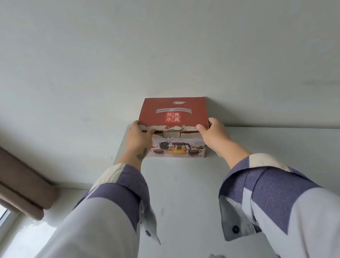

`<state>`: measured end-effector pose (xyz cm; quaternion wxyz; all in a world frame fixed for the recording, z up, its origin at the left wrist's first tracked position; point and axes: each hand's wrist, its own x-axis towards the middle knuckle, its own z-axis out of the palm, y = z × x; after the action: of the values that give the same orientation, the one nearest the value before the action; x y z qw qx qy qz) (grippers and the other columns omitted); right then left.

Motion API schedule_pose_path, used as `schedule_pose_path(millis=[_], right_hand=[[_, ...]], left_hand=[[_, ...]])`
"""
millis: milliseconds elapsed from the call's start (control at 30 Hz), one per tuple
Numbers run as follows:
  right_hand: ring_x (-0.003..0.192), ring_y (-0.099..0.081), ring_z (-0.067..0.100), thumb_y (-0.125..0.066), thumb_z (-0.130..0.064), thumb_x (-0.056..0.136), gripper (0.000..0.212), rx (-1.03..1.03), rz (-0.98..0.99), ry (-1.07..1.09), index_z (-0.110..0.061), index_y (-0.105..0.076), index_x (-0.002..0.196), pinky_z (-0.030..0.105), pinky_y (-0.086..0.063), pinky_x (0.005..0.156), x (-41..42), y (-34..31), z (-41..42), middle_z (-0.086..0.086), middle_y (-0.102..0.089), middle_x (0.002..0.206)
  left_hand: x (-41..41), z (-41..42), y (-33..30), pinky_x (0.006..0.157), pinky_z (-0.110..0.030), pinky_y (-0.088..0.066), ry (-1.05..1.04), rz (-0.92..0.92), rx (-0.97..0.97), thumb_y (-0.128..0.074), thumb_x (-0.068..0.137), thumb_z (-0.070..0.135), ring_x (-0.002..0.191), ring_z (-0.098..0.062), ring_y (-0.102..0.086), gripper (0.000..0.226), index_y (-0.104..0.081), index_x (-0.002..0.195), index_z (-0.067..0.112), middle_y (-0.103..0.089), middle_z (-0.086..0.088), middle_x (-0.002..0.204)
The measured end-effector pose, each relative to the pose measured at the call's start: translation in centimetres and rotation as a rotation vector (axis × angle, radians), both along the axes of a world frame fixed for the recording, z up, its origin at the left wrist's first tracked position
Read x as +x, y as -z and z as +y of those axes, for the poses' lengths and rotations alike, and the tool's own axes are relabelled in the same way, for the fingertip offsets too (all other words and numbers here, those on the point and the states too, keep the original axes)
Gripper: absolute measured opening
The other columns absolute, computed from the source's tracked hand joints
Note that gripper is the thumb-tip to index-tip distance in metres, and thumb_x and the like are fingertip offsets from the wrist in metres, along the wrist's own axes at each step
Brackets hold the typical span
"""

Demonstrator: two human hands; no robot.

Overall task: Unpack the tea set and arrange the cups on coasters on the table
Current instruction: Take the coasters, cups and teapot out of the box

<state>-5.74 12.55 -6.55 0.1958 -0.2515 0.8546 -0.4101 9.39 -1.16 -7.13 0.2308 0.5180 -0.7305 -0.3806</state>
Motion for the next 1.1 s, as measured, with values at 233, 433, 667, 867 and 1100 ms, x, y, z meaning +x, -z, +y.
schedule_pose_path(millis=[233, 433, 667, 867, 1100], right_hand=[[0.104, -0.059, 0.027, -0.047, -0.03, 0.094, 0.031, 0.015, 0.037, 0.001, -0.016, -0.053, 0.122, 0.039, -0.049, 0.089, 2.9, 0.2, 1.6, 0.004, -0.063, 0.117], [0.093, -0.059, 0.018, -0.055, -0.025, 0.091, 0.03, -0.136, -0.015, 0.096, -0.019, -0.057, 0.12, 0.037, -0.052, 0.086, 4.9, 0.4, 2.8, 0.0, -0.065, 0.115], [0.081, -0.054, 0.02, -0.066, -0.017, 0.085, 0.032, -0.189, -0.392, 0.338, -0.002, -0.06, 0.113, 0.026, -0.042, 0.07, 3.2, -2.4, 1.8, 0.002, -0.057, 0.095], [0.063, -0.052, 0.018, -0.054, -0.007, 0.087, 0.009, -0.105, -0.352, 0.345, -0.001, -0.052, 0.08, 0.025, -0.043, 0.053, 2.6, -2.8, 0.7, 0.011, -0.062, 0.094], [0.056, -0.059, 0.02, -0.044, -0.015, 0.094, 0.015, -0.417, -0.551, 0.453, -0.004, -0.054, 0.093, 0.02, -0.041, 0.041, 3.6, -5.3, -0.8, 0.012, -0.064, 0.085]], left_hand=[[2.8, 2.0, 0.1, 0.079, -0.029, -0.041, -0.006, -0.006, 0.002, -0.059, 0.089, 0.02, 0.095, -0.018, -0.052, 0.039, -0.045, 0.126, 0.015, -0.057, -0.003, 0.119], [4.4, 3.0, 0.2, 0.088, -0.032, -0.044, -0.04, 0.027, 0.076, -0.061, 0.088, 0.015, 0.111, -0.025, -0.054, 0.061, -0.029, 0.141, 0.012, -0.053, -0.008, 0.13], [3.9, 3.4, -0.2, 0.086, -0.029, -0.039, -0.09, 0.037, 0.122, -0.06, 0.088, 0.007, 0.118, -0.028, -0.05, 0.071, -0.018, 0.146, 0.008, -0.048, -0.012, 0.135], [4.2, 3.1, -0.2, 0.082, -0.027, -0.039, -0.07, 0.025, 0.118, -0.064, 0.087, 0.009, 0.116, -0.027, -0.051, 0.073, -0.02, 0.145, 0.007, -0.05, -0.011, 0.134], [4.1, 2.8, -0.7, 0.082, -0.028, -0.043, -0.037, -0.053, 0.093, -0.066, 0.086, 0.014, 0.12, -0.028, -0.05, 0.075, -0.021, 0.146, 0.011, -0.046, -0.009, 0.141]])
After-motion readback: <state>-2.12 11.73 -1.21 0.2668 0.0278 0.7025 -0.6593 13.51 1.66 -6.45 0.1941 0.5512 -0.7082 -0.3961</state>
